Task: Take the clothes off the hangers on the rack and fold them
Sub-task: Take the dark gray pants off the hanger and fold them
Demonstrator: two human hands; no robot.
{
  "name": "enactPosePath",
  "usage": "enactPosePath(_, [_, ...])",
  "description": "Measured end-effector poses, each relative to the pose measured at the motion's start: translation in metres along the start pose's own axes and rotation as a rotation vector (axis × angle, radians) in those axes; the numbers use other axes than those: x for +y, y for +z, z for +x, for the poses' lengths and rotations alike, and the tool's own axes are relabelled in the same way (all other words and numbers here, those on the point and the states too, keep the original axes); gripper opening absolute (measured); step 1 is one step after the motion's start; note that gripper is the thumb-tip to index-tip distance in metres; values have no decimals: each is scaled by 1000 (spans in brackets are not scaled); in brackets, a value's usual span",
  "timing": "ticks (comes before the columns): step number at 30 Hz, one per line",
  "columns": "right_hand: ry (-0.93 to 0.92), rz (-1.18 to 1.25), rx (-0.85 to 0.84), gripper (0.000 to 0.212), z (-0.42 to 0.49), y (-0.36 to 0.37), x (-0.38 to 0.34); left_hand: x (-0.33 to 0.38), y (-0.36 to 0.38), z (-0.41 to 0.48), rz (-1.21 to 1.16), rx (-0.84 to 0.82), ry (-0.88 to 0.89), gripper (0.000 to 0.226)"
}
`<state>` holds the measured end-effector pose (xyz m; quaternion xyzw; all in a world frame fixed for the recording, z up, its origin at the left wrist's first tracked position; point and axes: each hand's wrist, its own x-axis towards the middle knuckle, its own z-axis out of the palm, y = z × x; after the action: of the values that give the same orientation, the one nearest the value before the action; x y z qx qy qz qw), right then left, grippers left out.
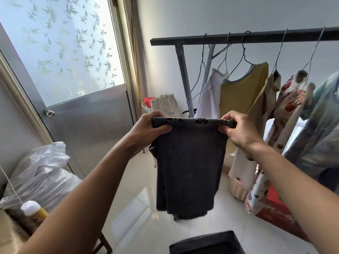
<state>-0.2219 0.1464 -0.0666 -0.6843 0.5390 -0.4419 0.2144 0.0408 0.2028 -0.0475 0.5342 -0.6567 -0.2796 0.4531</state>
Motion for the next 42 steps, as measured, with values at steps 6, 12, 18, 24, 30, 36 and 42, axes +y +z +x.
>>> enactPosePath(6, [107, -29, 34, 50, -11, 28, 17, 7, 22, 6, 62, -5, -105, 10])
enactPosePath(12, [105, 374, -304, 48, -64, 51, -25, 14, 38, 1, 68, 156, -192, 28])
enactPosePath(18, [0, 255, -437, 123, -97, 99, -26, 34, 42, 2, -193, 243, -266, 19])
enactPosePath(24, [67, 239, 49, 15, -76, 95, -24, 62, 46, -6, -545, 137, -174, 22])
enactPosePath(30, [258, 665, -131, 14, -50, 55, -22, 4, 10, -17, -332, 266, -69, 87])
enactPosePath(36, [387, 941, -226, 16, -33, 37, -28, -79, 30, -46, -874, -97, -333, 118])
enactPosePath(42, [486, 989, -215, 40, -19, 31, -24, -90, 51, -60, -1017, -312, -333, 79])
